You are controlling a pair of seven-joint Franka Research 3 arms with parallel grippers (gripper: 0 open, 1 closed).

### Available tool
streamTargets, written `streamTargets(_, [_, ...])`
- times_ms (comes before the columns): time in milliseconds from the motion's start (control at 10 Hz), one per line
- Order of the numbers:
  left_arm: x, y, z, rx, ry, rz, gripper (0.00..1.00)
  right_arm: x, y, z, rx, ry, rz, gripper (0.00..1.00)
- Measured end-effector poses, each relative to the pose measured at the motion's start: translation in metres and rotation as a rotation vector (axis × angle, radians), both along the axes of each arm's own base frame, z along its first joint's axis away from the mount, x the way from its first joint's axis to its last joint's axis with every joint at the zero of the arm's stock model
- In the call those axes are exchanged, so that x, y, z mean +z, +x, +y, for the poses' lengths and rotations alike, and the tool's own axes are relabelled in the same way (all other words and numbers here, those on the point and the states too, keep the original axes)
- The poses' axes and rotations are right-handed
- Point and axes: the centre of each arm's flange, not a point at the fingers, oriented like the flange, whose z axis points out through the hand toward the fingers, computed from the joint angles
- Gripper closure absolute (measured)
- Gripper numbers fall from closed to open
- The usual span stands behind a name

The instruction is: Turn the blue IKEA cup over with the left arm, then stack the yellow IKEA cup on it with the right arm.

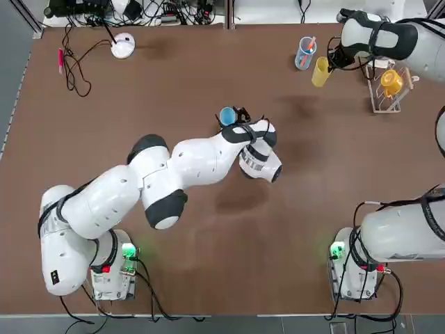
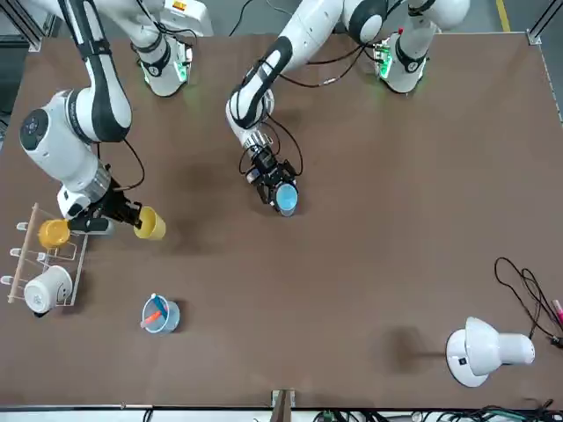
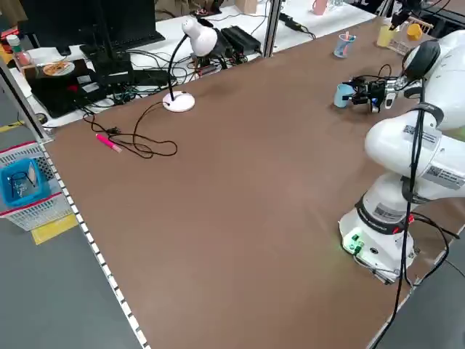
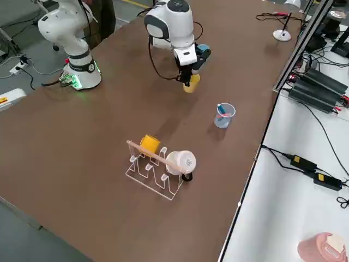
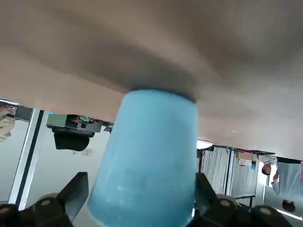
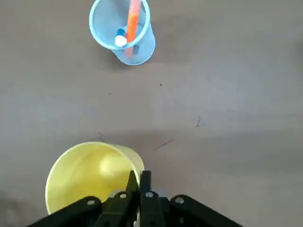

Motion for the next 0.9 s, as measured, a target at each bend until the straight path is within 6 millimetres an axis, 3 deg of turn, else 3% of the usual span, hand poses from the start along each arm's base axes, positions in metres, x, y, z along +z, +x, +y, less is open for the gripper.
streamTargets(400, [0.102, 0.014, -0.007, 0.094, -0.081, 0.007, 0.01, 0.020, 0.004, 0.051, 0.061, 0.016, -0.013, 0.96])
streamTargets(600, [0.120, 0.026, 0.002, 0.108, -0.065, 0.030, 0.01, 0.032, 0.007, 0.074, 0.078, 0.024, -0.031, 0.96])
streamTargets(900, [0.145, 0.061, 0.048, 0.140, -0.037, 0.079, 0.01, 0.042, 0.007, 0.109, 0.087, 0.038, -0.043, 0.96])
